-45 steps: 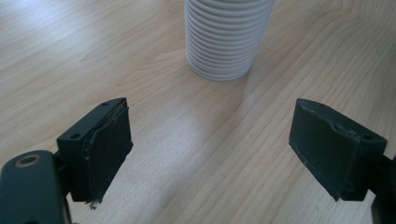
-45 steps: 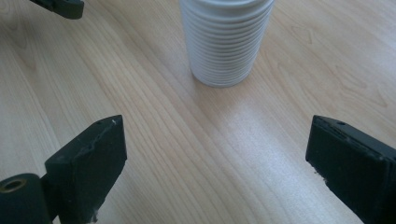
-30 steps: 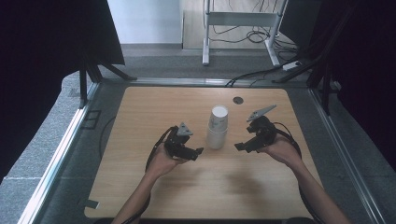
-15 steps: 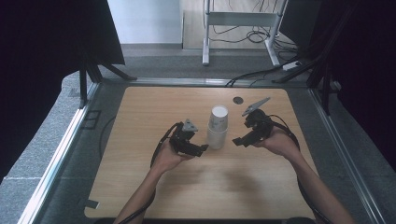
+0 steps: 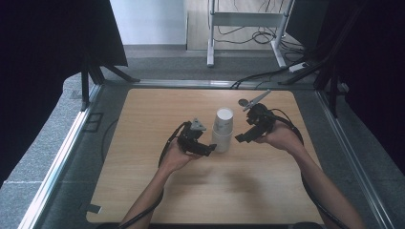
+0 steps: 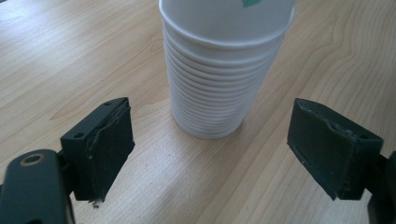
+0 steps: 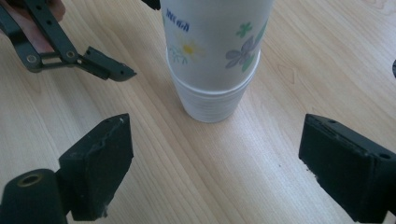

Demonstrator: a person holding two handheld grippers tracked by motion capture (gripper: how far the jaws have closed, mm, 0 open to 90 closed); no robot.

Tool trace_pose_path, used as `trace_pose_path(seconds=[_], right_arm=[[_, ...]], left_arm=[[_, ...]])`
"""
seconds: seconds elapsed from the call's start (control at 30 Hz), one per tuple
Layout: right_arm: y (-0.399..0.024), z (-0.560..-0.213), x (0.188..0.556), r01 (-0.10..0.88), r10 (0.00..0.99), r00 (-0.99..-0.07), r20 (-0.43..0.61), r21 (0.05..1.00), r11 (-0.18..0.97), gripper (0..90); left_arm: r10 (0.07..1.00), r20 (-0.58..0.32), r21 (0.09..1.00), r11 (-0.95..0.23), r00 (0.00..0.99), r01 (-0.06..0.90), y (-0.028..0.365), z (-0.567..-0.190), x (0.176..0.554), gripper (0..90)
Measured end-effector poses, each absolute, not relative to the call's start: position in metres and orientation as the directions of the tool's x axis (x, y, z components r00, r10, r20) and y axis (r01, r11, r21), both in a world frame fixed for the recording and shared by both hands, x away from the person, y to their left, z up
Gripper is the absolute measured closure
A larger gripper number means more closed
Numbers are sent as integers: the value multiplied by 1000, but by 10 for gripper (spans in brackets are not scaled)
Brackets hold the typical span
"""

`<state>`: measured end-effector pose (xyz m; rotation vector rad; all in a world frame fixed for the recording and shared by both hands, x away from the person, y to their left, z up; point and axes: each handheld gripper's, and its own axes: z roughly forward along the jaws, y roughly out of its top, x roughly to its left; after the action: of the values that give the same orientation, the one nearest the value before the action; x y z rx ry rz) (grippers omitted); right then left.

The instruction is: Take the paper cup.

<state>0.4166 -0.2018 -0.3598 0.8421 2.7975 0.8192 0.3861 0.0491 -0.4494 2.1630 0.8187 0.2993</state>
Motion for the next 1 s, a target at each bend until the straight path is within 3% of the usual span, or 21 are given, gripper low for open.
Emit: trace_pose_path(seconds=[1.0], right_arm=[[-159,-326,448,453,496,-868,-4,400,797,183]], left_arm=[[637,-42,775,-466,770,428,25,-452,400,150]])
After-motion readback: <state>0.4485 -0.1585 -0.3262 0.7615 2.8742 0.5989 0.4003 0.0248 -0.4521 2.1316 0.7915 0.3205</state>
